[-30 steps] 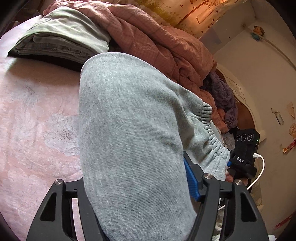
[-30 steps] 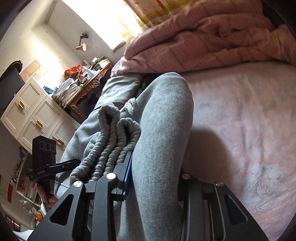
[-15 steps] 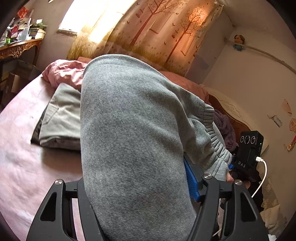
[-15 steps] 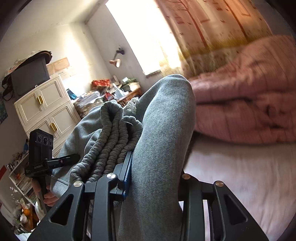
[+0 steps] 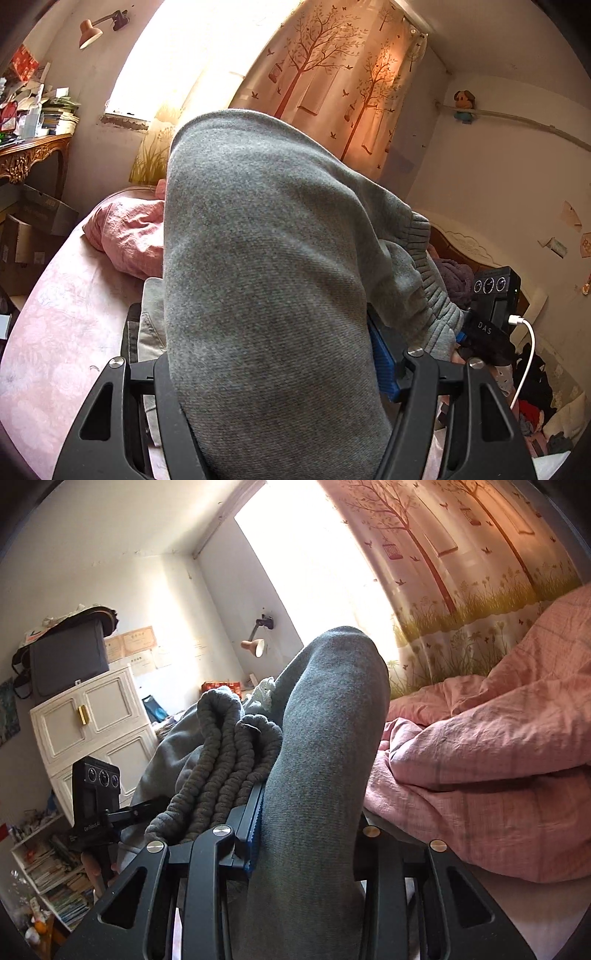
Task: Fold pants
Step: 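Lift the bundle with both grippers and carry it toward the folded grey-green garment, then lower the bundle onto the folded garment and open both grippers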
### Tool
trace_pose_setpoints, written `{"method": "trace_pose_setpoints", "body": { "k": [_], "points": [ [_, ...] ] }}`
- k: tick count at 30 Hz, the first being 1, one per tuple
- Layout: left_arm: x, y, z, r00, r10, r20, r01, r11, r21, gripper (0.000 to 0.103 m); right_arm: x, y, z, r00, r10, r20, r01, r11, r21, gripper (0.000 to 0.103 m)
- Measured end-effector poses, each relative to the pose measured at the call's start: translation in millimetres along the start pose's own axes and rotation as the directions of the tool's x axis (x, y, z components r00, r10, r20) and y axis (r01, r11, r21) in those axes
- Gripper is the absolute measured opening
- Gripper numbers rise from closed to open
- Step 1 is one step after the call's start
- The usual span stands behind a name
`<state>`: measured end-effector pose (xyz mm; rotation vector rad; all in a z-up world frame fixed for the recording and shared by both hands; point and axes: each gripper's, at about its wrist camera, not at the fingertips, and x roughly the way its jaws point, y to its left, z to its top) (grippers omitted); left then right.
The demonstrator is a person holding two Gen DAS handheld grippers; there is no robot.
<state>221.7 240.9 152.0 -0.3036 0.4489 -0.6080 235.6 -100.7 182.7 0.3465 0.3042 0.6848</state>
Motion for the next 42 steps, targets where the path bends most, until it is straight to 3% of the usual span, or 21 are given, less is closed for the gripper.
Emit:
{"method": "trace_pose_setpoints", "body": {
  "k": [4,6,10,13,23,31,36,38,40,42],
  "points": [
    [35,54,-20,1.000,-0.004,-0.025,0.003,0.998,-0.062,0.066,60,-26,-20,0.997,-0.045,-0.062,0.046,0.999,0.019,0.034],
    [57,79,-34,0.997,-0.007,-0.079,-0.001,0.994,-0.112,0.066,84,-39,-41,0.992,-0.077,-0.102,0.078,0.997,0.009,0.034],
    [97,113,-58,0.985,0.052,-0.162,-0.075,0.988,-0.138,0.065,131,-63,-76,0.965,-0.168,-0.201,0.170,0.985,-0.005,0.034],
    [104,132,-70,0.987,0.013,-0.159,-0.048,0.975,-0.217,0.066,148,-85,-96,0.960,-0.182,-0.213,0.187,0.982,0.008,0.034],
    [107,128,-69,0.986,0.055,-0.160,-0.083,0.981,-0.173,0.070,165,-121,-108,0.936,-0.156,-0.316,0.200,0.973,0.111,0.036],
    [106,113,-57,0.965,0.115,-0.234,-0.143,0.984,-0.106,0.068,158,-114,-100,0.921,-0.121,-0.371,0.200,0.963,0.182,0.036],
    [116,123,-65,0.962,0.155,-0.225,-0.185,0.975,-0.119,0.078,166,-124,-113,0.913,-0.143,-0.382,0.238,0.948,0.212,0.038],
    [115,127,-66,0.963,0.144,-0.228,-0.176,0.977,-0.122,0.082,166,-127,-115,0.912,-0.148,-0.383,0.246,0.944,0.219,0.043],
    [112,125,-62,0.956,0.175,-0.234,-0.204,0.973,-0.109,0.084,166,-132,-117,0.907,-0.145,-0.395,0.255,0.936,0.243,0.052],
    [110,111,-59,0.947,0.229,-0.226,-0.243,0.969,-0.040,0.084,162,-140,-115,0.911,-0.108,-0.397,0.233,0.930,0.283,0.053]
  ]
}}
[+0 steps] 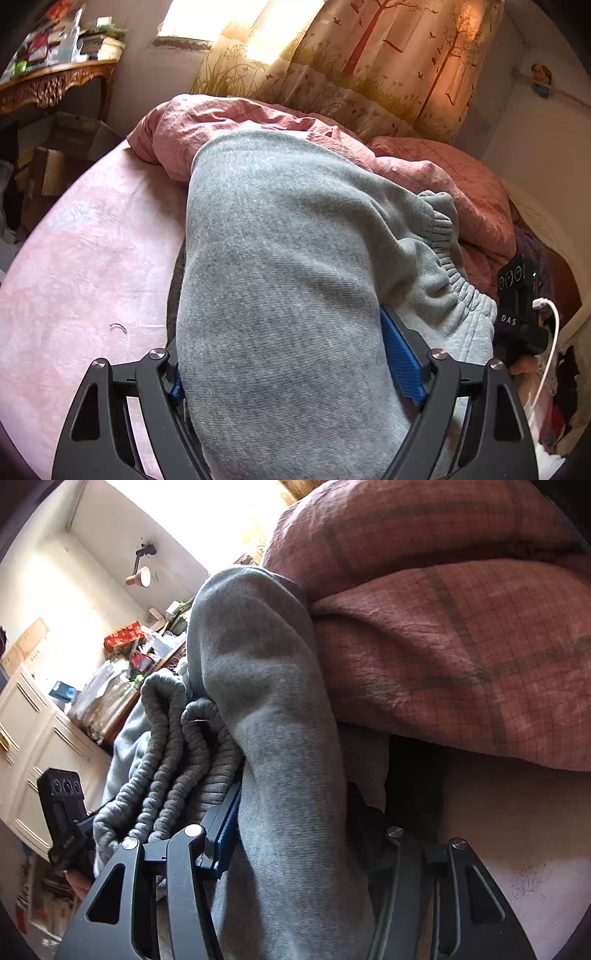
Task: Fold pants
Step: 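Lower the bundle onto the folded garment and open both grippers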
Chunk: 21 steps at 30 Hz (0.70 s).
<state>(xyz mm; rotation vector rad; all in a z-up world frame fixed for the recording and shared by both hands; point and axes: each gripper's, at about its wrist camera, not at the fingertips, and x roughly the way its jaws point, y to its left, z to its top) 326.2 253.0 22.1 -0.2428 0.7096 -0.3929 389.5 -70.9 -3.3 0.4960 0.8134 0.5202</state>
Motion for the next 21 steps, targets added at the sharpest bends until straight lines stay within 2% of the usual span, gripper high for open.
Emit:
{"method": "trace_pose_setpoints", "body": {
  "k": [3,5,7,8,13,15,17,18,20,21],
  "points": [
    [-3,-11,1,0.998,0.054,0.010,-0.055,0.998,0.033,0.084,-6,3,1,1.000,-0.025,0.014,0.025,0.999,-0.023,0.054],
    [-4,-11,2,0.998,0.067,0.011,-0.067,0.998,0.021,0.084,-12,13,-1,0.995,-0.085,0.043,0.088,0.993,-0.078,0.057],
    [-6,-13,1,0.995,0.094,0.017,-0.095,0.995,0.031,0.084,-20,22,-3,0.988,-0.134,0.083,0.144,0.982,-0.124,0.058],
    [-8,-16,1,0.994,0.111,0.021,-0.112,0.993,0.041,0.084,-27,27,-4,0.981,-0.160,0.111,0.175,0.974,-0.142,0.061],
    [-18,-26,0,0.982,0.186,0.039,-0.189,0.978,0.090,0.085,-60,45,-10,0.950,-0.207,0.232,0.253,0.949,-0.188,0.063],
    [-26,-30,-2,0.972,0.226,0.071,-0.233,0.965,0.121,0.085,-73,52,-12,0.941,-0.209,0.267,0.264,0.945,-0.192,0.064],
    [-41,-37,-2,0.956,0.261,0.137,-0.280,0.949,0.143,0.088,-89,56,-15,0.934,-0.197,0.299,0.261,0.946,-0.192,0.065],
    [-50,-41,-2,0.950,0.265,0.166,-0.290,0.945,0.151,0.089,-96,60,-18,0.930,-0.193,0.314,0.262,0.945,-0.196,0.066],
    [-69,-50,-2,0.942,0.249,0.224,-0.287,0.945,0.159,0.089,-109,66,-22,0.922,-0.186,0.340,0.264,0.943,-0.201,0.076],
    [-78,-57,-3,0.938,0.236,0.252,-0.282,0.946,0.161,0.089,-113,72,-23,0.917,-0.180,0.356,0.264,0.943,-0.204,0.076]
  ]
}}
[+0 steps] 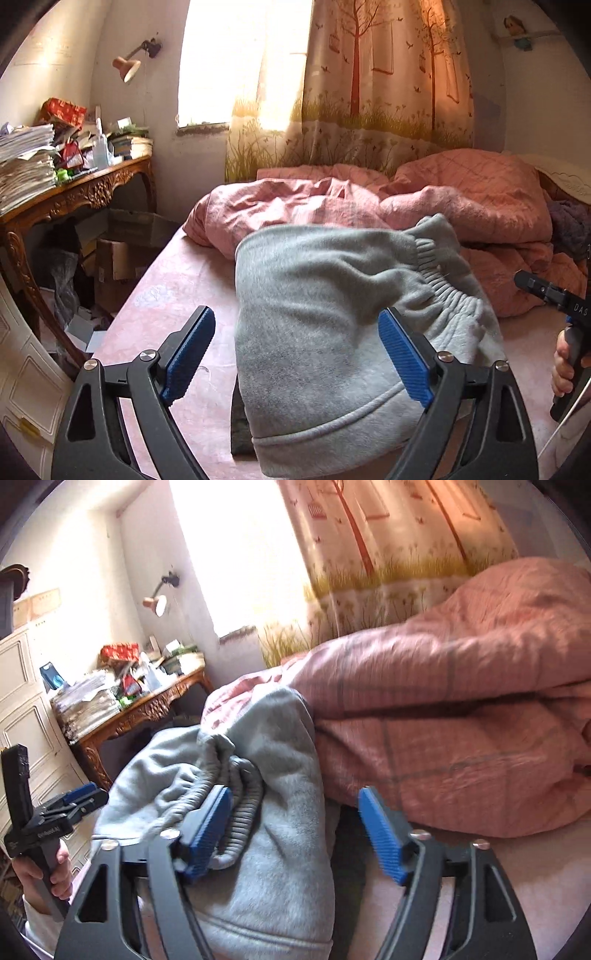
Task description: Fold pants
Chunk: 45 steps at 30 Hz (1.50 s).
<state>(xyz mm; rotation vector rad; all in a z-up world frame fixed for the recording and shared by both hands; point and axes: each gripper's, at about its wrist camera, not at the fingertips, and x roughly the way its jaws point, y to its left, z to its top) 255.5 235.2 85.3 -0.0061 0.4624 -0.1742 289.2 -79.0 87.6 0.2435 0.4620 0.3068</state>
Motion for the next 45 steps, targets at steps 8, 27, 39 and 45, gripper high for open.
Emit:
{"method": "trace_pose_setpoints", "body": {
  "k": [8,27,39,45],
  "points": [
    [-90,-57,6,0.979,0.031,0.200,-0.044,0.997,0.062,0.096,-65,24,1,0.990,0.077,0.116,-0.073,0.997,-0.034,0.088],
    [-226,-122,-76,0.838,0.121,0.532,-0.147,0.989,0.006,0.102,-248,47,-55,0.908,0.088,0.410,-0.011,0.983,-0.185,0.103],
    [-145,-124,-157,0.866,0.165,0.472,-0.191,0.982,0.006,0.102,-151,7,-129,0.940,-0.020,0.341,0.086,0.980,-0.179,0.103],
    [-122,-119,-172,0.893,0.196,0.405,-0.209,0.978,-0.011,0.102,-134,9,-143,0.949,-0.068,0.307,0.133,0.971,-0.199,0.103]
  ]
}}
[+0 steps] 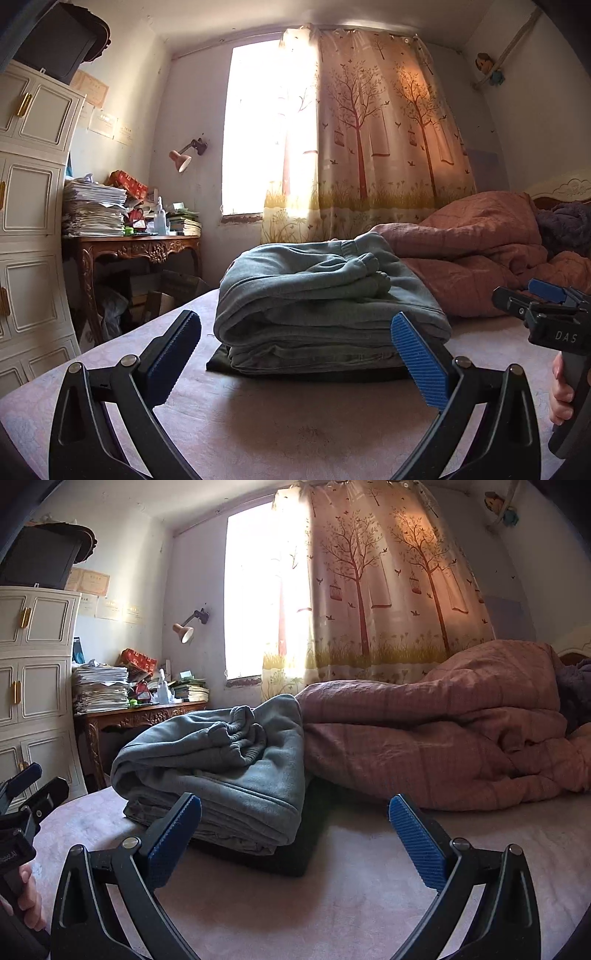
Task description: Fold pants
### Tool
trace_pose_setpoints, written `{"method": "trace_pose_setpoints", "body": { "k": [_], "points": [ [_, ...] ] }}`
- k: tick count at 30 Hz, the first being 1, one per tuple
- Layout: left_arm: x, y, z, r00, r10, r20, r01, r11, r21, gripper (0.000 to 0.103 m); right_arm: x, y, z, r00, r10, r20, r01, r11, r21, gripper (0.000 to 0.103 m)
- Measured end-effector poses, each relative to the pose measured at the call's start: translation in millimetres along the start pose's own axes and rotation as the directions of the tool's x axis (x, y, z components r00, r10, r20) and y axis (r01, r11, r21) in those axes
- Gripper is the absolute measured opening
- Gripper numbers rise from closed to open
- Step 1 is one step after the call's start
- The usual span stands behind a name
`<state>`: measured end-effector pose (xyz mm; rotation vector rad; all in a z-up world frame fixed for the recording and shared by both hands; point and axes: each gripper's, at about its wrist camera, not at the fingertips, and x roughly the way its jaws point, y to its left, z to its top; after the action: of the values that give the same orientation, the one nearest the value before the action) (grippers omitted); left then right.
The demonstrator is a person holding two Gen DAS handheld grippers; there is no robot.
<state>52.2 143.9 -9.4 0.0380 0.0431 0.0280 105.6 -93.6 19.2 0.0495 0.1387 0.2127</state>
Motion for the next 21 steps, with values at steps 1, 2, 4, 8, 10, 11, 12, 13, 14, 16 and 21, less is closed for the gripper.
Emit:
{"method": "trace_pose_setpoints", "body": {
  "k": [1,2,4,8,10,11,12,13,14,16,21],
  "points": [
    [1,-3,-1,1.000,-0.001,-0.004,0.001,1.000,0.011,0.102,-2,2,0,1.000,-0.003,0.004,0.003,1.000,-0.005,0.103],
    [0,-6,-1,1.000,-0.001,-0.007,0.001,1.000,0.026,0.102,-2,4,0,1.000,-0.009,0.002,0.009,1.000,-0.015,0.103],
    [-2,-12,0,1.000,0.004,0.000,-0.004,0.998,0.055,0.103,-1,10,-1,1.000,-0.023,-0.006,0.023,0.999,-0.040,0.103],
    [-8,-18,2,1.000,0.014,0.025,-0.016,0.996,0.083,0.103,-4,15,0,0.999,-0.035,0.004,0.035,0.997,-0.064,0.103],
    [-8,-17,2,1.000,0.015,0.024,-0.017,0.997,0.080,0.103,-6,14,1,0.999,-0.035,0.011,0.035,0.997,-0.062,0.103],
    [-7,-15,2,1.000,0.016,0.018,-0.018,0.997,0.077,0.103,-7,13,1,0.999,-0.034,0.013,0.035,0.998,-0.056,0.103],
    [-6,-15,2,1.000,0.017,0.012,-0.018,0.997,0.072,0.103,-7,12,1,0.999,-0.034,0.011,0.035,0.998,-0.049,0.103],
    [-5,-14,3,1.000,0.016,0.009,-0.016,0.998,0.068,0.103,-6,10,1,0.999,-0.035,0.008,0.035,0.998,-0.043,0.103],
    [-5,-12,1,1.000,0.016,0.009,-0.016,0.998,0.063,0.103,-6,9,1,0.999,-0.036,0.005,0.036,0.999,-0.039,0.103],
    [-7,-11,2,1.000,0.015,0.019,-0.016,0.998,0.058,0.103,-5,8,1,0.999,-0.036,0.001,0.036,0.999,-0.035,0.103],
    [-4,-13,1,1.000,0.019,0.003,-0.019,0.997,0.069,0.103,-4,15,1,0.999,-0.033,-0.006,0.033,0.997,-0.067,0.103]
  ]
}}
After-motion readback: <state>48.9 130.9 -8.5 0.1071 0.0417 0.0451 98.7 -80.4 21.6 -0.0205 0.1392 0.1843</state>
